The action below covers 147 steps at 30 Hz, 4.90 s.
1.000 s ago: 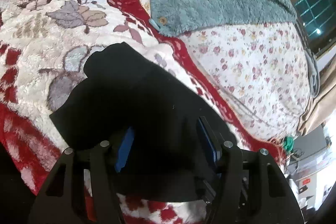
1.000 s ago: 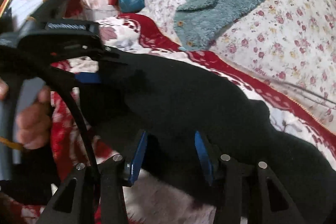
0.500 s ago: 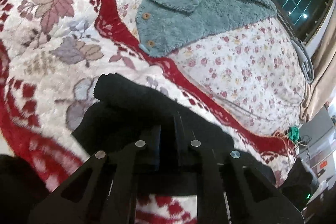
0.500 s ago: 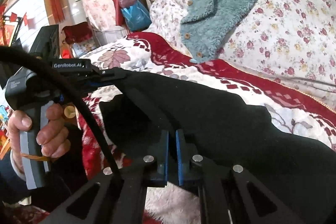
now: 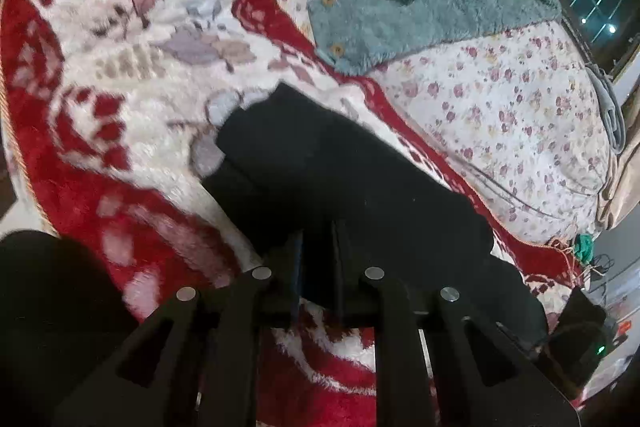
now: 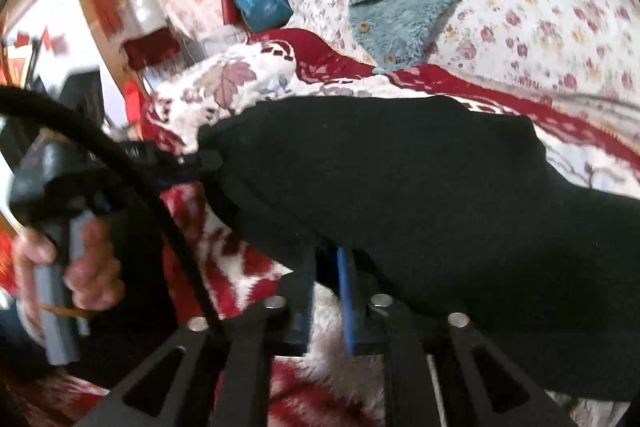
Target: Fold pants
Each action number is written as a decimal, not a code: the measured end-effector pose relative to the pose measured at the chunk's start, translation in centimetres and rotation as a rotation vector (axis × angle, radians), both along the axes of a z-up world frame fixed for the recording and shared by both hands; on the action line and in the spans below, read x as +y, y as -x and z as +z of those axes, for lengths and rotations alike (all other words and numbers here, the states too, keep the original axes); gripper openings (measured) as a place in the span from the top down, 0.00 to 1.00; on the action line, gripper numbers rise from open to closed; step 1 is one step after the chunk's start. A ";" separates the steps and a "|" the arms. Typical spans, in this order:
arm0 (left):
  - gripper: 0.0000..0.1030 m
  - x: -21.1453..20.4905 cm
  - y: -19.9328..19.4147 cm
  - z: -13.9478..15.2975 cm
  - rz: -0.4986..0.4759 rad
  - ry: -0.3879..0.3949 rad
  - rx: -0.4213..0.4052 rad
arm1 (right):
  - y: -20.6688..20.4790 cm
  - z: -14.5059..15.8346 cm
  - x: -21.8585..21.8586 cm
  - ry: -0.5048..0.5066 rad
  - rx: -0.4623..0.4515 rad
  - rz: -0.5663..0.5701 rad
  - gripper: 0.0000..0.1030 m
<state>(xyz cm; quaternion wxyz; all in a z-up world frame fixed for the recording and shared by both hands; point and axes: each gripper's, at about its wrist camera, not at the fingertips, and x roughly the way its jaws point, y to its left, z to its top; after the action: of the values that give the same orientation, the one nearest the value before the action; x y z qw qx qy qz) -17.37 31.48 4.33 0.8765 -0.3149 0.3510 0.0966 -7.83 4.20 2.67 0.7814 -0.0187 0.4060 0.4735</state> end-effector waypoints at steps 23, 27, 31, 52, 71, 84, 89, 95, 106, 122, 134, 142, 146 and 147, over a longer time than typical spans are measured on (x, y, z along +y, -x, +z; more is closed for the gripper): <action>0.45 0.0 -0.8 -1.3 0.070 0.096 0.048 | -2.0 2.5 -5.3 -0.036 -0.021 -0.164 0.64; 0.45 0.1 -1.7 -1.5 0.085 0.093 0.056 | -1.0 2.0 -3.3 0.006 -0.054 -0.109 0.64; 0.47 0.0 -2.2 -1.8 0.084 0.074 0.047 | -1.4 0.7 -2.7 0.014 -0.025 -0.118 0.63; 0.42 -6.5 -1.4 5.4 -0.074 -0.175 -0.066 | -2.1 2.8 -21.2 -0.040 0.041 -0.557 0.57; 0.42 -32.5 -18.9 3.1 -0.890 -0.077 0.027 | -3.0 0.0 -39.3 -0.275 0.304 -1.059 0.40; 0.42 -46.2 -29.4 0.2 -1.266 -0.058 0.161 | -3.8 -1.1 -40.3 -0.388 0.295 -1.022 0.40; 0.42 -48.9 -30.2 -1.6 -1.380 -0.050 0.219 | -3.7 -1.2 -40.4 -0.396 0.299 -1.012 0.40; 0.35 -48.8 -30.5 -3.1 -1.488 -0.030 0.271 | -3.5 -1.2 -40.7 -0.424 0.281 -1.010 0.40; 0.21 -50.4 -28.1 -3.2 -1.663 -0.199 0.205 | -4.4 -2.1 -41.7 -0.481 0.296 -1.084 0.72; 0.88 -47.2 -25.8 2.2 -1.526 -0.203 0.025 | -3.2 3.4 -39.0 -0.513 0.144 -0.944 0.91; 0.89 -33.4 -21.8 11.7 -1.325 -0.148 -0.181 | -1.2 13.3 -27.7 -0.499 -0.016 -0.607 0.91; 0.89 -19.5 -19.1 6.5 -1.000 -0.148 -0.043 | -1.8 9.0 -15.5 -0.348 0.073 -0.367 0.91; 0.89 -13.3 -18.2 2.7 -0.792 -0.130 0.076 | -3.9 1.4 -9.8 -0.171 0.221 -0.354 0.86; 0.89 -12.1 -17.7 2.2 -0.753 -0.120 0.083 | -4.2 0.1 -9.0 -0.143 0.271 -0.346 0.84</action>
<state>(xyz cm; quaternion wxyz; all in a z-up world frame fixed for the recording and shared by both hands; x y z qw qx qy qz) 0.29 19.39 6.52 0.8524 -0.1080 0.4712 -0.1993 -3.65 -4.85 2.81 0.7886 0.1703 0.4698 0.3583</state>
